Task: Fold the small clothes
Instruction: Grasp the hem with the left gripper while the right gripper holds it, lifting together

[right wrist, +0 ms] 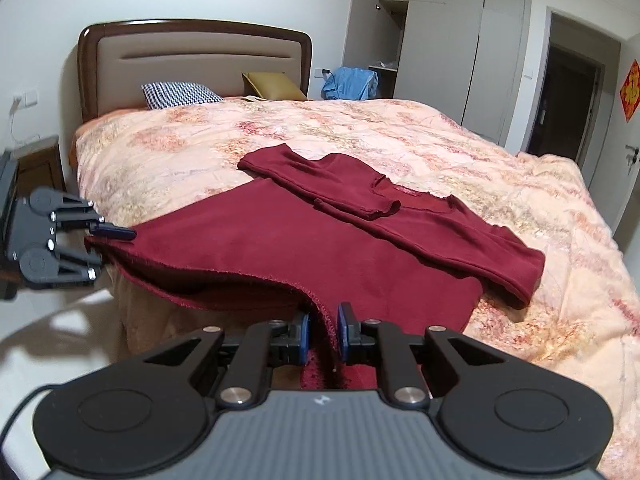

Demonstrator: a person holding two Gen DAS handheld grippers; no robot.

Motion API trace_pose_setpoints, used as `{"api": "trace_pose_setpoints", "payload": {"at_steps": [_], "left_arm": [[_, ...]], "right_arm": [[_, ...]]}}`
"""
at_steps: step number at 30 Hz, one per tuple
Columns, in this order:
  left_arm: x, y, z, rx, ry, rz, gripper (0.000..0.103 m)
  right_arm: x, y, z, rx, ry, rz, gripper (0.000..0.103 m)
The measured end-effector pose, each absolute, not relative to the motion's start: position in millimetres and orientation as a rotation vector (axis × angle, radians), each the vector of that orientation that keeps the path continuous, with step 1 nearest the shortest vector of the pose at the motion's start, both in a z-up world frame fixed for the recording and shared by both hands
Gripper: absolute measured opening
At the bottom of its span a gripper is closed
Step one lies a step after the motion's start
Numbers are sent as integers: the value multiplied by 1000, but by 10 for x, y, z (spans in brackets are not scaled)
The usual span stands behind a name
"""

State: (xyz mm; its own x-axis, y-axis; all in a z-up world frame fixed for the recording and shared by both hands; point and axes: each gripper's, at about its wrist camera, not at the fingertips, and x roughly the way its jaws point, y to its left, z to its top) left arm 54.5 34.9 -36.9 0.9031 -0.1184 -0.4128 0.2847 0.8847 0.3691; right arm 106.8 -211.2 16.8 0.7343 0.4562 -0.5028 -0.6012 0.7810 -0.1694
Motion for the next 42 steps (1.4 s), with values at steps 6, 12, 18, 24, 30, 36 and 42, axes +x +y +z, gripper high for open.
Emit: {"api": "trace_pose_setpoints", "payload": {"at_steps": [6, 12, 18, 24, 30, 36, 42], "left_arm": [[419, 333, -233, 441, 308, -229, 5], [211, 342, -26, 416, 222, -226, 4], [-120, 360, 211, 409, 176, -238, 4], [-522, 364, 553, 340, 190, -295, 4], [-294, 342, 897, 266, 191, -300, 4], [626, 314, 1319, 269, 225, -251, 4], [1743, 167, 1570, 360, 292, -204, 5]], "right_arm": [[770, -2044, 163, -416, 389, 545, 11], [363, -2088, 278, -418, 253, 539, 7], [62, -2206, 403, -390, 221, 547, 7], [-326, -2325, 529, -362, 262, 574, 7], [-394, -2447, 770, -336, 269, 576, 7], [226, -2411, 1054, -394, 216, 534, 7], [1305, -2280, 1356, -470, 208, 484, 8]]}}
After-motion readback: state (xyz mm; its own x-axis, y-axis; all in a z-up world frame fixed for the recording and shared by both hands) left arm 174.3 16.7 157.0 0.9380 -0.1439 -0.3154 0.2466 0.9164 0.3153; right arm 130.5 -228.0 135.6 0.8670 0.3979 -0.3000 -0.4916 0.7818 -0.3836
